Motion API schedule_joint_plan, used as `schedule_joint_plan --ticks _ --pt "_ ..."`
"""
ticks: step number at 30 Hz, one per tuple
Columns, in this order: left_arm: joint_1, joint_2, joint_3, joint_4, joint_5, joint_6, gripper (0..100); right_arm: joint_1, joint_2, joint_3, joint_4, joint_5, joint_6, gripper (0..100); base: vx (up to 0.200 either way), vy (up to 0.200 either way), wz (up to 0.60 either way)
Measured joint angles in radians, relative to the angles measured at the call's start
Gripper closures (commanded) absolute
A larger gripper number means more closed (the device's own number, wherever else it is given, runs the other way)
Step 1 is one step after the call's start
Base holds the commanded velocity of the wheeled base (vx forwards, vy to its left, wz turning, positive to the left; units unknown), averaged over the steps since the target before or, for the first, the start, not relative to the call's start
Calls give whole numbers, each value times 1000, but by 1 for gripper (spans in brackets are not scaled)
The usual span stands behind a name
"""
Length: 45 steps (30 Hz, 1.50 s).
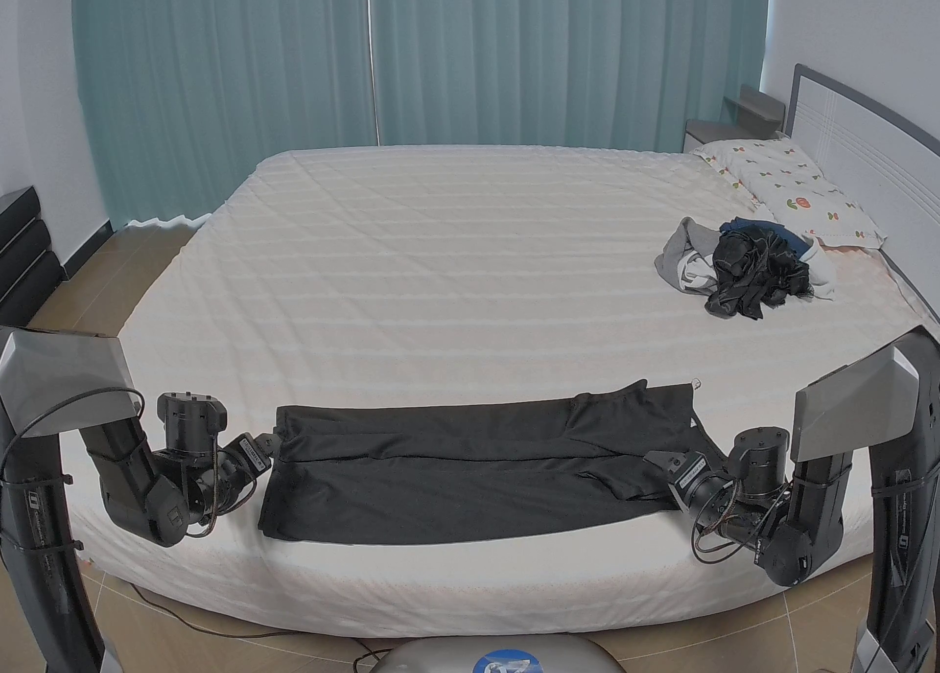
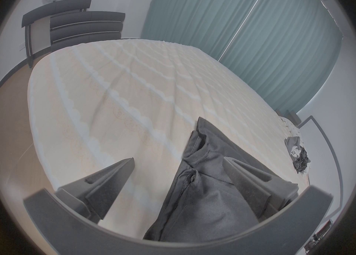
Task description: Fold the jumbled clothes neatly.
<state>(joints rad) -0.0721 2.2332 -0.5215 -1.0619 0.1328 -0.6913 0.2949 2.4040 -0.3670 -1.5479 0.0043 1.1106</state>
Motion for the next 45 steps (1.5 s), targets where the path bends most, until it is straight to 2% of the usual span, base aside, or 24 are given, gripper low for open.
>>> schedule_joint_plan --ticks 9,32,33,36,45 --pt "0 1 8 -50 1 1 0 7 7 7 8 -14 -9 100 0 0 0" --pt "11 9 12 -56 1 7 0 30 -95 106 21 -3 -30 100 0 0 0" --pt "11 9 12 -56 1 10 0 31 -94 111 20 -3 -40 0 0 0 0" --pt "10 11 14 -56 1 29 0 33 -85 121 12 -2 -76 0 0 0 0" --pt "10 15 15 -93 10 77 0 26 -87 131 3 -9 -81 0 0 0 0"
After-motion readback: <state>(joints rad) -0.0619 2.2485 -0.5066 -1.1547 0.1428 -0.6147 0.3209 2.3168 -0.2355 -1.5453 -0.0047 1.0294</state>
